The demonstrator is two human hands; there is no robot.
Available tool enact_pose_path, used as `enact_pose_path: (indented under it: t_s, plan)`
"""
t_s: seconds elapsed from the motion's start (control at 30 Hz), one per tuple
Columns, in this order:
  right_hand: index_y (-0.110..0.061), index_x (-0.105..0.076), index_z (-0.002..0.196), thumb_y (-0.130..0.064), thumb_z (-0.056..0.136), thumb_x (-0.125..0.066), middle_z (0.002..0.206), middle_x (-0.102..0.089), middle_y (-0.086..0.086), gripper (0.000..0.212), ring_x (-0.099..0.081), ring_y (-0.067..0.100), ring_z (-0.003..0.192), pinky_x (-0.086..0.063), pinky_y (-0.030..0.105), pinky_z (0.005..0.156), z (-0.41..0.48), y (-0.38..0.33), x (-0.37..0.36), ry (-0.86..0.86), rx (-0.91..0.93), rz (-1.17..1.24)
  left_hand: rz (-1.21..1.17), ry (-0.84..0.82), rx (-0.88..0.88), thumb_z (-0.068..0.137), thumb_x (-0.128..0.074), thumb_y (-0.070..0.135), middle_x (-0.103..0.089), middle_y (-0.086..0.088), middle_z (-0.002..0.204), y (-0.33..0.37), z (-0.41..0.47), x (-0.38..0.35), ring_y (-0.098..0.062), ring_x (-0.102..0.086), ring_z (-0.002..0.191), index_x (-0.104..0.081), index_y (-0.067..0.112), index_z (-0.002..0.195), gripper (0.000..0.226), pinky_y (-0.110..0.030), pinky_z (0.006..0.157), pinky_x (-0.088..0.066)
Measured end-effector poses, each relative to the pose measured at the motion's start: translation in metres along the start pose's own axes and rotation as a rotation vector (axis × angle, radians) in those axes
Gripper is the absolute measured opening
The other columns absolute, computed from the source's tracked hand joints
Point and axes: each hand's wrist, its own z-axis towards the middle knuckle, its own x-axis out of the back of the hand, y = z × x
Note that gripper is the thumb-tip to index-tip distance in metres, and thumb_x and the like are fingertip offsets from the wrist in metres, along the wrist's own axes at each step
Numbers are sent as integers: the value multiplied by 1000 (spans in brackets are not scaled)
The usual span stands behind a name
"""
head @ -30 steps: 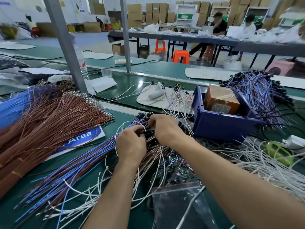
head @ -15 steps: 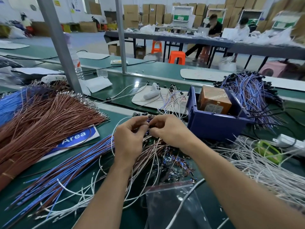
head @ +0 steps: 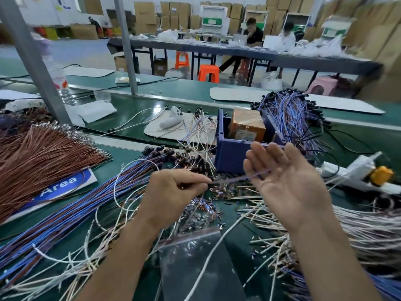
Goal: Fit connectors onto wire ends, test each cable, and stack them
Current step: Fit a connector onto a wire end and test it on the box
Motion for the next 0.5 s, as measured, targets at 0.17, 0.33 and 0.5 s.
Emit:
enact_pose_path:
  t_s: [0.17, 0.33, 0.5]
  plan:
    - [-16, -64, 68, -43, 106, -41, 53, -40, 0, 53, -28, 14, 44, -34, 26, 48, -4, -15, 19, 62, 44, -98, 47, -88, 51, 82, -86, 19, -76, 24, 80, 2, 0, -13, 0, -69, 66, -78, 50, 97, 36, -17, 57, -54]
    - [-4, -71, 79, -29, 103, -54, 50, -41, 10, 40, -25, 15, 43, -21, 30, 47, -7, -30, 54, 170, 95, -580, 160, 117, 247, 77, -89, 21, -72, 21, 63, -5, 4, 3, -1, -58, 47, -76, 55, 74, 37, -10, 43, -38]
    - [-20, -79, 97, -13, 102, -56, 90, -78, 12, 25, -38, 14, 39, -28, 21, 39, -16, -12, 50, -162, -108, -1064, -109, -92, 321, 74, -90, 16, -74, 1, 62, 7, 4, -7, -4, -59, 49, -84, 35, 76, 20, -15, 48, -44]
